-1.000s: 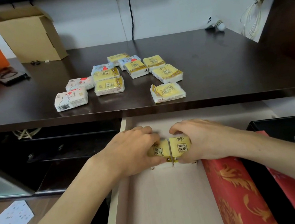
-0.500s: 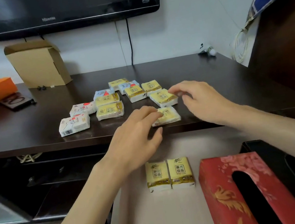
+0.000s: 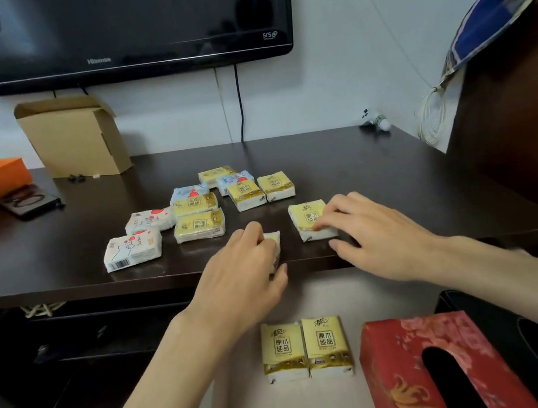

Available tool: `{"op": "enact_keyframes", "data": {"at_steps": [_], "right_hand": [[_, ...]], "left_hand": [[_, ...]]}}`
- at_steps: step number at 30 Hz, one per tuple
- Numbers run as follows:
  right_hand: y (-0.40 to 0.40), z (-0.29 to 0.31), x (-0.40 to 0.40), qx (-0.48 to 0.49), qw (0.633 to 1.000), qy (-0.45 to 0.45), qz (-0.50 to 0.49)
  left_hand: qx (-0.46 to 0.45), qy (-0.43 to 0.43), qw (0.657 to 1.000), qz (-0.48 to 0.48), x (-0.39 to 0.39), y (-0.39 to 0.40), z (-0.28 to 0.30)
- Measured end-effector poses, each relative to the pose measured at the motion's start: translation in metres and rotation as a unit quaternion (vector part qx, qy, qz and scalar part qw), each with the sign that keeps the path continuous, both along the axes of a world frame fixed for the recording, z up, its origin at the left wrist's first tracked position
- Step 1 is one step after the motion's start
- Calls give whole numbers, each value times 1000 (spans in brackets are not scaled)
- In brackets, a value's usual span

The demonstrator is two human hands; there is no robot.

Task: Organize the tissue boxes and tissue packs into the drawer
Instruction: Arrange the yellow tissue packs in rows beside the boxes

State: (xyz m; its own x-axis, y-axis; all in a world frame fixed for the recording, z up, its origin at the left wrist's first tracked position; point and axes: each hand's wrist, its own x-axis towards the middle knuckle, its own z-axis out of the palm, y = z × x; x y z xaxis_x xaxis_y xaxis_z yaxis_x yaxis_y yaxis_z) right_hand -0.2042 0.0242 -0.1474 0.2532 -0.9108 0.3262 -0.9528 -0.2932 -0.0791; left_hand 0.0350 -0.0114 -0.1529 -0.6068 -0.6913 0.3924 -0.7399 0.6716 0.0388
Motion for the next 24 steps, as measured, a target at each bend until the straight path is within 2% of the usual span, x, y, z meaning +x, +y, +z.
{"op": "enact_keyframes", "data": {"at_steps": [5,10,12,15,17,24], "right_hand": [[-2,7,4,-17,999,-27,11],[-15,8,0,-33,992,-123,-2],[-21,7,-1,2,989,-146,-2],[-26,4,0,97,985,-144,7],[-26,3,0,134,983,-128,10],[-14,6,3,133,986,-100,10]], "left_hand": [[48,8,999,3,0,-2,6],[-2,145,989,13,16,-5,8],[12,160,987,-16,21,-9,10],[96,87,989,-71,25,-15,7],[99,34,992,-69,26,-17,4],[91,-1,994,-56,29,-19,3]]}}
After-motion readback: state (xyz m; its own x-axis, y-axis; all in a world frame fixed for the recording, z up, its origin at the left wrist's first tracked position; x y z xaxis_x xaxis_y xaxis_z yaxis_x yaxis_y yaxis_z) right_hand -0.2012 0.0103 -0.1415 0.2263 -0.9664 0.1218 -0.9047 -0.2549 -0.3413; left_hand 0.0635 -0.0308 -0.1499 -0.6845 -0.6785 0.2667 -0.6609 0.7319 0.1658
